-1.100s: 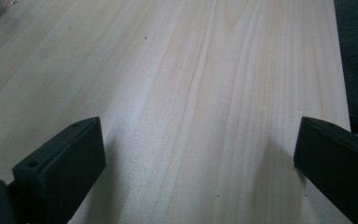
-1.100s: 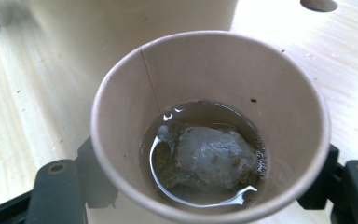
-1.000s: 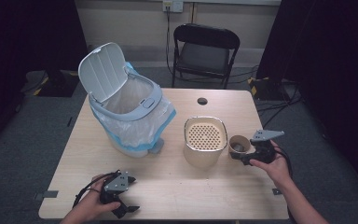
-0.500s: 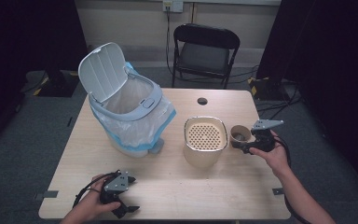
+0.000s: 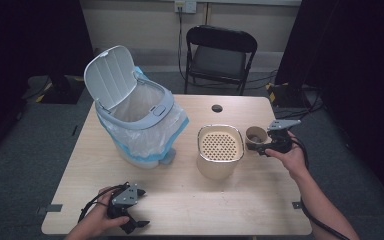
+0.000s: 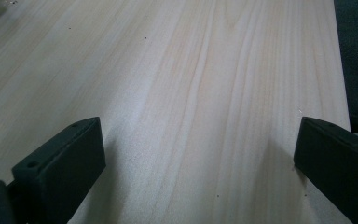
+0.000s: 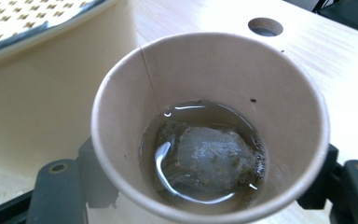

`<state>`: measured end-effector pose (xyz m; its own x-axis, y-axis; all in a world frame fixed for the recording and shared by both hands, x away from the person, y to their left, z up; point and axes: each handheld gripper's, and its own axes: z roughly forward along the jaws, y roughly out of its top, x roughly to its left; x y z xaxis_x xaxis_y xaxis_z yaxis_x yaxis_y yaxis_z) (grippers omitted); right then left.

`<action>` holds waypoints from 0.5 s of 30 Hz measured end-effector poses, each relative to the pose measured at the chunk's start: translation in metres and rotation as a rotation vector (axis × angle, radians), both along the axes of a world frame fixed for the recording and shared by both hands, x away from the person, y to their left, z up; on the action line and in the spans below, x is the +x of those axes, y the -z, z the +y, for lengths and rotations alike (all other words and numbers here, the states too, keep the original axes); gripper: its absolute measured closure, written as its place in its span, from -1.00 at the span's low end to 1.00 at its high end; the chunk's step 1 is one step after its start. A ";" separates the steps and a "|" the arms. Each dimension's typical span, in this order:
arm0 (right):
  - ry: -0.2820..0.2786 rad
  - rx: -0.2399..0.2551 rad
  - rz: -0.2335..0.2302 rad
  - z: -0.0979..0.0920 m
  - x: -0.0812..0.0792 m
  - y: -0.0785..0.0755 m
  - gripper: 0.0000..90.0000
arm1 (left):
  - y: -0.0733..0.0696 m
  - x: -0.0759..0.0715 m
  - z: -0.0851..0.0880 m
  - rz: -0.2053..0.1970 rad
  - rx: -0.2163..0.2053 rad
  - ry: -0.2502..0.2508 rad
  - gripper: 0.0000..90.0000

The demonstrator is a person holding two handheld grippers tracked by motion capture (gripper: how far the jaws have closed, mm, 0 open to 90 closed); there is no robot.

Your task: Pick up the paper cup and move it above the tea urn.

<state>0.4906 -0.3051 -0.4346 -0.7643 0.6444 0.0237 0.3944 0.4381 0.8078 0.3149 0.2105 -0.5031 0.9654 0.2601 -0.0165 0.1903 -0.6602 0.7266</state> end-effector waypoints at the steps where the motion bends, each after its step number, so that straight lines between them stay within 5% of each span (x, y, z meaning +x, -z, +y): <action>1: 0.000 0.000 -0.002 0.000 0.002 -0.001 -0.41 | 0.000 0.000 0.000 0.000 0.000 0.000 -0.97; 15: 0.008 -0.018 -0.031 0.009 0.023 -0.013 -0.41 | 0.000 0.000 0.000 0.000 0.000 0.000 -0.97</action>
<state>0.5138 -0.2956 -0.4216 -0.7596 0.6503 -0.0120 0.3724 0.4499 0.8117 0.3149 0.2105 -0.5031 0.9654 0.2603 -0.0162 0.1902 -0.6603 0.7265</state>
